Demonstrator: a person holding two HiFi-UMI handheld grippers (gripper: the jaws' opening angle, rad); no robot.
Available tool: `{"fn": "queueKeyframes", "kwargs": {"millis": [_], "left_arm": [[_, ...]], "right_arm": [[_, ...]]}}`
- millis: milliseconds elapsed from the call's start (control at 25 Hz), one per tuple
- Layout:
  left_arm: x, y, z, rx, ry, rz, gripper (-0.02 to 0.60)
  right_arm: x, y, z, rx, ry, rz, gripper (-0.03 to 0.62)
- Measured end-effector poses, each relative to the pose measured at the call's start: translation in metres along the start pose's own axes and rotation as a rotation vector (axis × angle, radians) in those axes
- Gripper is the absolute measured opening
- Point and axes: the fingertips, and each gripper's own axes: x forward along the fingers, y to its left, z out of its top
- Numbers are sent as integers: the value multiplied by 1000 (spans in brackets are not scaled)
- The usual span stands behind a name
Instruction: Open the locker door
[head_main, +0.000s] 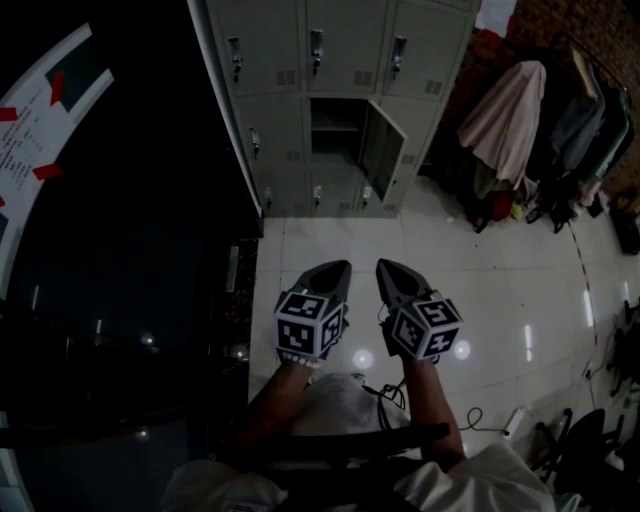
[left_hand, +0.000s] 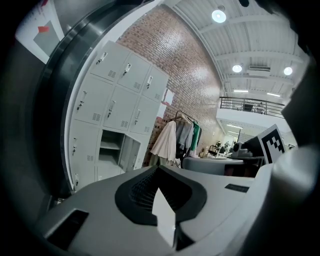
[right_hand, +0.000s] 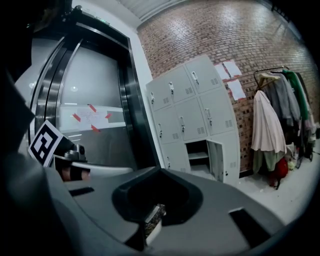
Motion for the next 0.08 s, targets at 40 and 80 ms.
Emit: {"fn": "queueKeyframes", "kwargs": {"millis": [40, 80], "left_arm": [[1, -2, 0, 1, 0, 1, -2], [2, -4, 0, 2, 0, 1, -2]], "right_arm": [[-1, -1, 0, 0, -1, 2, 5], [-3, -3, 1, 0, -1, 4, 5]]}}
